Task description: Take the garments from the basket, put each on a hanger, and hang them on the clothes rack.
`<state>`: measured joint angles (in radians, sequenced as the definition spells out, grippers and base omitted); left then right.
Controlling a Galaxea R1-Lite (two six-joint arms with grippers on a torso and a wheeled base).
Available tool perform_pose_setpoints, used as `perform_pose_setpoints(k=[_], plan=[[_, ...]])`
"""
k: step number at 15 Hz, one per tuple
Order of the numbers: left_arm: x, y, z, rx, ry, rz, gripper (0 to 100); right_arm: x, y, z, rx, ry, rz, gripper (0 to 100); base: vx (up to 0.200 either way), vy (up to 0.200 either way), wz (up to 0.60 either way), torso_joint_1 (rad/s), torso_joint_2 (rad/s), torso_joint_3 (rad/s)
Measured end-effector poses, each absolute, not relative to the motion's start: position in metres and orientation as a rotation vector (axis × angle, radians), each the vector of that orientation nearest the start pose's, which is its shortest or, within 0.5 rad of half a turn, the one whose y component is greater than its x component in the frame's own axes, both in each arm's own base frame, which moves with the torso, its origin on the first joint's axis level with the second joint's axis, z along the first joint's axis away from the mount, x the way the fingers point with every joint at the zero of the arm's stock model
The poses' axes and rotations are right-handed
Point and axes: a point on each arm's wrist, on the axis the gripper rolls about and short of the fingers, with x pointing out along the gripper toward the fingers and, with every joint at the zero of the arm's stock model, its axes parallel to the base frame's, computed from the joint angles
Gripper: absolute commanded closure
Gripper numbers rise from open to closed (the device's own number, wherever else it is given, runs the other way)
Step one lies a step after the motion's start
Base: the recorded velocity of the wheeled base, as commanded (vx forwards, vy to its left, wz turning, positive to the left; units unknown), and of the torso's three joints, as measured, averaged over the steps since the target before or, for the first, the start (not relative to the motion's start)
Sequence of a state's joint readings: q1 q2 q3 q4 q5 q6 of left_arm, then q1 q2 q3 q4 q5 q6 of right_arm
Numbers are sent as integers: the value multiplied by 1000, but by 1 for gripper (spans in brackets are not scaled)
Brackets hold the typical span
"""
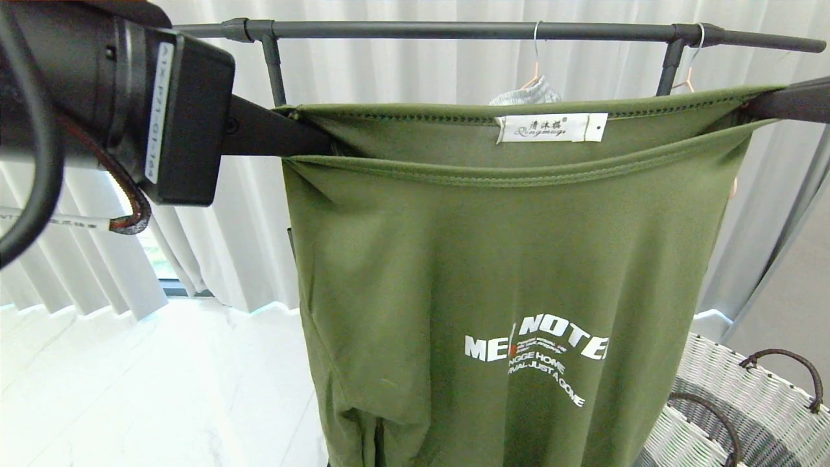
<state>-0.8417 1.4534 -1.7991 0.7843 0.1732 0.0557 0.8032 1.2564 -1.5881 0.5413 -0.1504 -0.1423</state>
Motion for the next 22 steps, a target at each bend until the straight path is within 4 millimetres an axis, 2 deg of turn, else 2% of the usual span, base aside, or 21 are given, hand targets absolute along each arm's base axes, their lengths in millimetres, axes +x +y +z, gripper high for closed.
perform_pose_setpoints(k=[4, 5, 8, 11, 15, 17, 20, 22], plan=[[133, -143, 385, 268, 370, -669, 100, 105, 104, 391, -238, 149, 664, 100, 0, 0, 0, 0, 0, 0], [133, -143, 385, 268, 369, -669, 100, 105, 104, 390, -240, 153, 664, 0, 0, 0, 0, 0, 0, 0], [133, -143, 385, 270, 373, -668, 100, 105, 104, 384, -252, 169, 662, 0, 0, 0, 0, 0, 0, 0], [136, -141, 381, 277, 385, -633, 100, 97, 96, 369, -271, 202, 674, 0, 0, 0, 0, 0, 0, 0], [141, -138, 371, 303, 421, -553, 100, 72, 74, 351, -243, 191, 810, 0, 0, 0, 0, 0, 0, 0], [141, -135, 363, 326, 444, -512, 100, 62, 64, 345, -237, 181, 808, 0, 0, 0, 0, 0, 0, 0], [136, -130, 354, 341, 451, -481, 100, 60, 54, 339, -238, 186, 718, 0, 0, 0, 0, 0, 0, 0], [129, -122, 349, 347, 458, -475, 100, 71, 45, 332, -250, 232, 498, 0, 0, 0, 0, 0, 0, 0]])
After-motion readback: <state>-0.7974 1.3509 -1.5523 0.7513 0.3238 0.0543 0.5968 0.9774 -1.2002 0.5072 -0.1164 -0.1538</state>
